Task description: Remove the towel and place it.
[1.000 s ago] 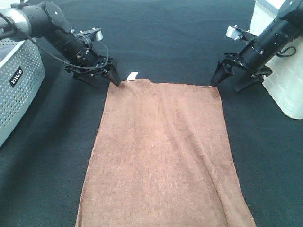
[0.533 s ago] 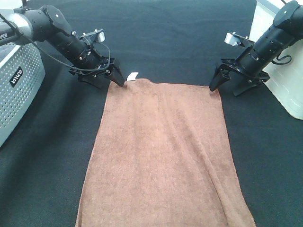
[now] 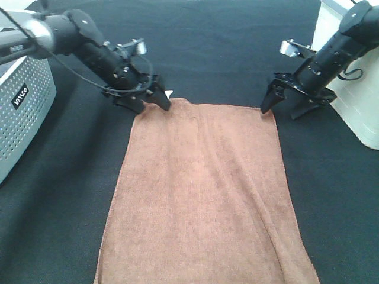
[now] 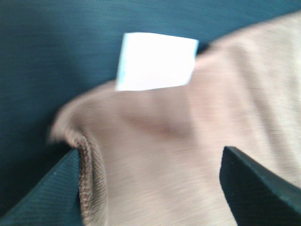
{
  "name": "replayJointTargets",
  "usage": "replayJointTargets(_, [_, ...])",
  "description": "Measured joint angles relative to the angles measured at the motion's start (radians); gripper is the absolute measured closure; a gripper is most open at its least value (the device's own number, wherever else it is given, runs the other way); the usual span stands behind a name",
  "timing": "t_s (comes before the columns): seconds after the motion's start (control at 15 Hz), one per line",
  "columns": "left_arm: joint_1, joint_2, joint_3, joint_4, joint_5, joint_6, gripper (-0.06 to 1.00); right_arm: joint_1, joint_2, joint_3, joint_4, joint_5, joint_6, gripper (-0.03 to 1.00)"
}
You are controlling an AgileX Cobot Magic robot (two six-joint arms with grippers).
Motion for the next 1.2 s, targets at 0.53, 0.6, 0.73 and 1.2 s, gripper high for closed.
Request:
replayJointTargets(0.53, [-0.032,0.004,0.0,0.014,-0.027,-0.09,0.31,0.116,0.009,0.0,-0.073,-0.114,0.011,0.45])
replayJointTargets(0.6, [-0.032,0.005,0.0,0.029,-0.023,-0.093,0.37,0.116,0.009,0.0,-0.1,-0.12,0.011,0.59])
replayJointTargets(0.73, [-0.032,0.006,0.0,0.074,-0.014,-0.094,0.54,0.116,0.012,0.0,-0.114,-0.126,0.012,0.84])
replayJointTargets(1.2, [-0.041,0.001,0.0,0.213,-0.013,-0.075,0.93,0.119,0.012,0.0,-0.172,-0.152,0.022,0.97])
